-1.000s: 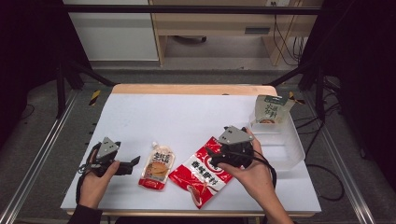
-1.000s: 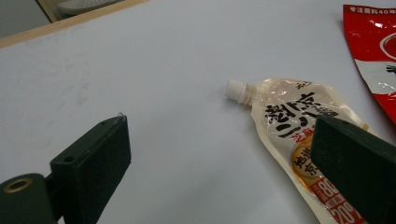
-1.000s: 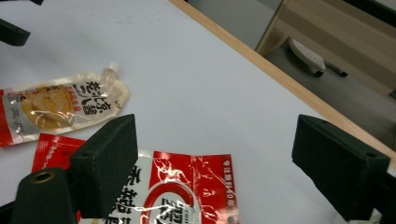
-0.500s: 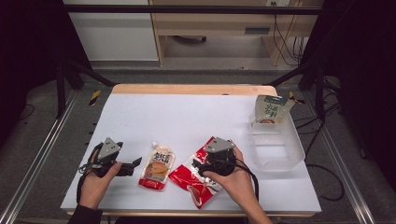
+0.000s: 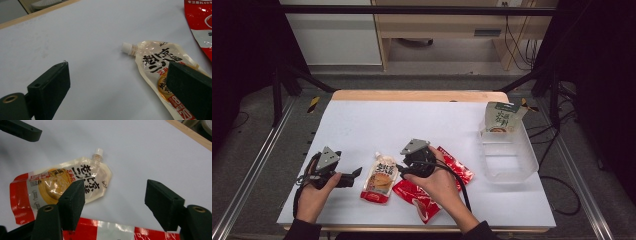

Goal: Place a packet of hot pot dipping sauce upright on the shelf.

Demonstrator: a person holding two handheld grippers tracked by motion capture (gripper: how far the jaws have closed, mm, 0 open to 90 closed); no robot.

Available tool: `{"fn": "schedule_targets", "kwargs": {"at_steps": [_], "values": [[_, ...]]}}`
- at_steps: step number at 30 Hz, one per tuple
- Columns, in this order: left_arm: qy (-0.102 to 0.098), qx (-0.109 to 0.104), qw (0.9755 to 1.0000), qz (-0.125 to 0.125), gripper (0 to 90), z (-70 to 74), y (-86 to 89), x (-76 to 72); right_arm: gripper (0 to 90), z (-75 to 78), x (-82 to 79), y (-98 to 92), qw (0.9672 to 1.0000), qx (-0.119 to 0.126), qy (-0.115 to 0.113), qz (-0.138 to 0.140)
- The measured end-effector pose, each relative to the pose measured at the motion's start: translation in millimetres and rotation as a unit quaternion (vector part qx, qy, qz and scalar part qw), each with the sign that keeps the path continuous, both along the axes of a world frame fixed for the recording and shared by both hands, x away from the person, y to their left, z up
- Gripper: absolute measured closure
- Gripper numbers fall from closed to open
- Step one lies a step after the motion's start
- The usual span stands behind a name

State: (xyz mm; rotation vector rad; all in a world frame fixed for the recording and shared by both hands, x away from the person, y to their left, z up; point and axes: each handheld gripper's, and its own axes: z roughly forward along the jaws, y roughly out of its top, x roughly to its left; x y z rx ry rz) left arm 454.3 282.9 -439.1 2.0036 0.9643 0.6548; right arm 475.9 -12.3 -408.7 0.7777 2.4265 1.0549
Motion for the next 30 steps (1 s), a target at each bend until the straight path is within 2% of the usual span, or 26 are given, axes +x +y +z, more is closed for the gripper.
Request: {"fn": "schedule_targets", "kwargs": {"at_steps": [3,6,10,11,18,23,25,30], "values": [[0.000,-0.002,1.0000,0.004,5.4,0.3,2.3,0.4,39.1,-0.3,6.0,13.2,0.9999,-0.010,0.005,0.006],[0.001,-0.002,1.0000,0.006,5.5,0.4,4.0,0.8,44.2,-10.2,15.5,23.6,0.9997,-0.018,0.018,0.005],[0.001,-0.005,1.0000,0.006,5.5,0.4,4.0,1.5,47.7,-18.9,23.6,27.6,0.9993,-0.025,0.028,-0.001],[0.001,-0.005,1.0000,0.006,5.5,0.4,3.9,1.8,49.0,-25.3,29.0,30.1,0.9989,-0.030,0.037,-0.003],[0.004,-0.005,1.0000,0.003,5.4,-0.2,2.6,2.0,56.3,-40.6,40.0,37.1,0.9978,-0.031,0.058,-0.007],[0.005,-0.005,1.0000,0.003,5.5,-0.3,2.4,2.2,57.2,-47.3,43.6,39.9,0.9972,-0.026,0.069,-0.009],[0.004,-0.006,1.0000,0.002,5.5,-0.2,2.6,2.3,57.1,-50.1,44.3,41.2,0.9968,-0.032,0.073,-0.006],[0.005,-0.006,1.0000,0.002,5.5,-0.2,2.6,2.2,55.7,-55.4,46.3,41.8,0.9956,-0.031,0.088,-0.009]]}}
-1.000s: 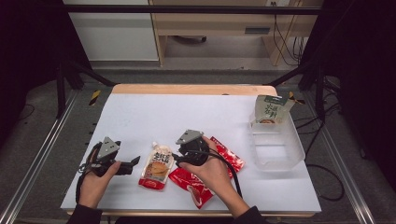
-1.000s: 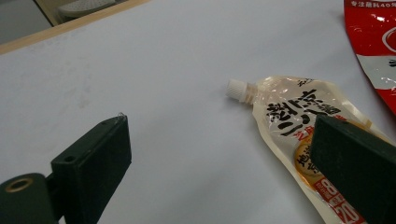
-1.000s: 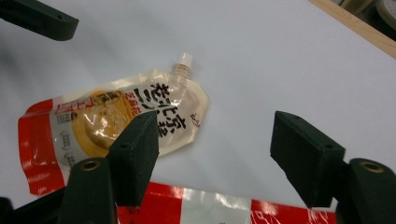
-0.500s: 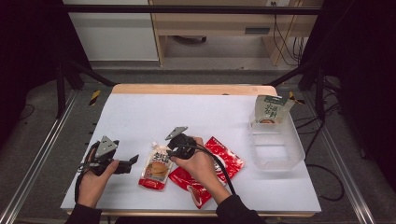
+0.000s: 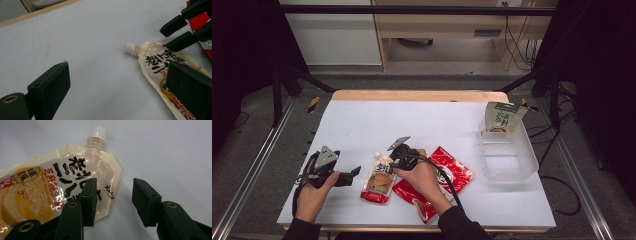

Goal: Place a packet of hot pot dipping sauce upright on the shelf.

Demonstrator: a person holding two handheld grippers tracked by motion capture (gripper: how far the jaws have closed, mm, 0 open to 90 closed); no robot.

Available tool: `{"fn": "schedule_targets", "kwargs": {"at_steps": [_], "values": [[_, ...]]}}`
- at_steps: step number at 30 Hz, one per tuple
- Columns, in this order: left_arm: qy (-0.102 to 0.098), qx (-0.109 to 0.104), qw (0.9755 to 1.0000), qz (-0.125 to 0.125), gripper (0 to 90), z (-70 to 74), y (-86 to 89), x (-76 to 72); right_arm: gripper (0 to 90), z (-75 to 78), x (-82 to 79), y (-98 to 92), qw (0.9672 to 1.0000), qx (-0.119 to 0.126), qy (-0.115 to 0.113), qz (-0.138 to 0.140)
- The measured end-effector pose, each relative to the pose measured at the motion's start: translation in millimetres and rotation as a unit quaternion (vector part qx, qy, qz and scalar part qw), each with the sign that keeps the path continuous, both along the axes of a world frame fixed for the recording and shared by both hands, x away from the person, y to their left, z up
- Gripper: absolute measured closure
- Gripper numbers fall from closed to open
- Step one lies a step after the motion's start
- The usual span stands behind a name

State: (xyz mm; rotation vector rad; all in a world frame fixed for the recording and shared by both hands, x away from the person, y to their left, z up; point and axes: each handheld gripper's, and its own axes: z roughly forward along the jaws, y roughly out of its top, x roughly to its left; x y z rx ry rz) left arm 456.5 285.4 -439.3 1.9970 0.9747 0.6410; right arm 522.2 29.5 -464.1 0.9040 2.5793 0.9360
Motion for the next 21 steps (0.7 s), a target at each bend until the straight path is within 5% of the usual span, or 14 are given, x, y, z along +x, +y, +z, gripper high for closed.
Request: {"fn": "schedule_targets", "kwargs": {"at_steps": [10,21], "values": [[0.001,0.001,1.0000,-0.003,5.7,-0.1,-0.5,0.1,60.3,-4.2,-0.4,2.0,0.9995,0.012,0.029,0.002],[0.001,0.001,1.0000,-0.004,5.7,-0.4,-1.1,0.2,71.5,-3.4,-4.7,4.0,0.9996,0.002,0.026,0.008]]}}
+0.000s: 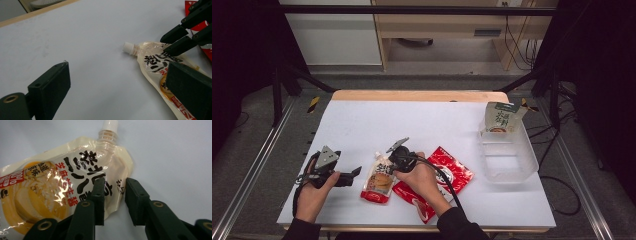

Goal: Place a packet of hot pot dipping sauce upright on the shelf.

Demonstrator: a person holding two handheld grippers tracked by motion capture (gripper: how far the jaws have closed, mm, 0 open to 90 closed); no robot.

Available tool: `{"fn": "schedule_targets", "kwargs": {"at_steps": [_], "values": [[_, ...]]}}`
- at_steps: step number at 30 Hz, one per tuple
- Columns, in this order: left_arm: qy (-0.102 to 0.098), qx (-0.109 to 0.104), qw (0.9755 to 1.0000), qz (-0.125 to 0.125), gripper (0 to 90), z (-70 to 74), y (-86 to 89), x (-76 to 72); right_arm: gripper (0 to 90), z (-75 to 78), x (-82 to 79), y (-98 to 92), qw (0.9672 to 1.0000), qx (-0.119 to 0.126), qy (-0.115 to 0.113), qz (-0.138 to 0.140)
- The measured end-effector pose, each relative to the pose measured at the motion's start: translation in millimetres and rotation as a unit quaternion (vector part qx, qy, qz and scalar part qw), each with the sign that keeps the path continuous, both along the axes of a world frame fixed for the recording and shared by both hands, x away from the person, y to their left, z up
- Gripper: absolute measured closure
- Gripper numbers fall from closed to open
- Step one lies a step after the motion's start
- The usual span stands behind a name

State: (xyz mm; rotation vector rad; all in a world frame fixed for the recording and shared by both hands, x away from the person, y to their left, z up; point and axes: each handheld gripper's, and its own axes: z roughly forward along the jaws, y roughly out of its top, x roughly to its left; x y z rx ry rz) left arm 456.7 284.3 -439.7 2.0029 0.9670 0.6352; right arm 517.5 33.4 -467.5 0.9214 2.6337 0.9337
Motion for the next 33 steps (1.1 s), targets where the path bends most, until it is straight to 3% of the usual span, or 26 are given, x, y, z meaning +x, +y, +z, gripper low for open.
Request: {"fn": "schedule_targets", "kwargs": {"at_steps": [7,16,24,33], "values": [[0.002,0.002,1.0000,-0.004,5.8,-0.2,-1.0,0.1,86.0,0.6,-3.3,2.5,0.9999,-0.003,0.000,0.014],[0.000,-0.003,0.9999,-0.010,6.1,2.8,0.0,-0.8,88.7,9.1,-3.5,3.1,0.9993,0.010,-0.020,0.028],[-0.006,-0.016,0.9996,-0.022,7.8,11.6,1.7,-1.3,89.5,33.4,-7.2,-1.3,0.9967,0.035,-0.060,0.043],[-0.013,-0.013,0.9985,-0.052,16.0,24.5,-5.0,-3.0,89.7,68.6,-20.4,2.9,0.9904,0.047,-0.105,0.077]]}}
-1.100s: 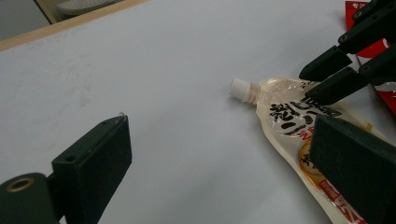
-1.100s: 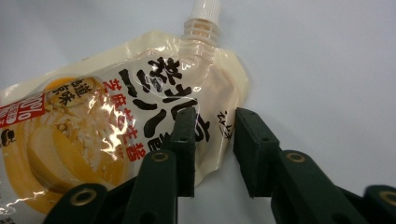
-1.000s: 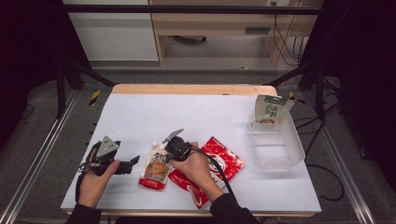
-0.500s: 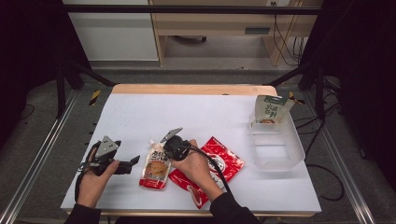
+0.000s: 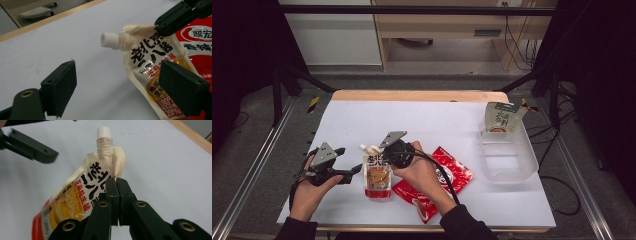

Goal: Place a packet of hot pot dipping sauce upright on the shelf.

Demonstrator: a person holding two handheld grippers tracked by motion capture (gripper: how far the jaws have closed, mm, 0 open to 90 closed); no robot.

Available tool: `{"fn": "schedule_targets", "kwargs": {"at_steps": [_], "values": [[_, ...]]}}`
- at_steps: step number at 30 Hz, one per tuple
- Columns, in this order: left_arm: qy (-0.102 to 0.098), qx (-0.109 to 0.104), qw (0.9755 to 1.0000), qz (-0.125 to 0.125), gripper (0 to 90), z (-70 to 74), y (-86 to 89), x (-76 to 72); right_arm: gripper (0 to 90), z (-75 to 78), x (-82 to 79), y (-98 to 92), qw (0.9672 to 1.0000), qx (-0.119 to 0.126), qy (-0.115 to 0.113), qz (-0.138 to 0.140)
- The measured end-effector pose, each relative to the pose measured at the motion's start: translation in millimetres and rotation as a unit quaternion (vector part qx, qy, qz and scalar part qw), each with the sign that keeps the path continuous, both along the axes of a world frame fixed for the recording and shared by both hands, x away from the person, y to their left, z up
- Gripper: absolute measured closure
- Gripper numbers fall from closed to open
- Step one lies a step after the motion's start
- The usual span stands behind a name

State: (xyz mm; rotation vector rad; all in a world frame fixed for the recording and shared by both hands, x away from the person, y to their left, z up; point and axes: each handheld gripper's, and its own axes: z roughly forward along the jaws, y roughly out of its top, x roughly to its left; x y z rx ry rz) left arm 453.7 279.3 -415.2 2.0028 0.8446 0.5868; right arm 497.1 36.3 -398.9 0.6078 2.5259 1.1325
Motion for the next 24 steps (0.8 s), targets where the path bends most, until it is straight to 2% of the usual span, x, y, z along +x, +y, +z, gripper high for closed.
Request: {"fn": "schedule_targets", "kwargs": {"at_steps": [4,7,9,11,13,19,22,24], "values": [[-0.001,0.002,1.0000,-0.008,19.9,2.2,-3.4,2.0,89.9,15.6,-5.7,1.4,0.9997,0.002,-0.017,0.018],[-0.004,-0.003,0.9998,-0.017,21.8,5.7,-5.3,3.5,89.9,19.2,-7.4,1.4,0.9995,0.005,-0.023,0.022],[-0.006,0.001,0.9997,-0.025,24.8,8.3,-7.2,4.1,89.9,21.7,-10.4,1.6,0.9992,0.008,-0.026,0.029],[-0.008,0.004,0.9995,-0.029,25.6,10.3,-8.4,4.6,89.9,22.0,-11.6,1.8,0.9992,0.009,-0.027,0.029],[-0.008,-0.005,0.9994,-0.033,28.3,11.7,-8.2,5.0,89.9,22.9,-13.1,1.3,0.9989,0.011,-0.030,0.035],[-0.006,-0.002,0.9988,-0.048,31.8,13.6,-8.7,5.0,89.9,26.3,-20.2,1.1,0.9981,0.014,-0.034,0.050],[-0.005,-0.009,0.9984,-0.055,33.4,14.6,-9.3,5.2,89.9,27.4,-22.9,1.0,0.9977,0.016,-0.035,0.057],[-0.005,-0.004,0.9981,-0.062,39.7,14.7,-10.0,6.1,89.9,28.6,-26.2,1.3,0.9973,0.016,-0.037,0.061]]}}
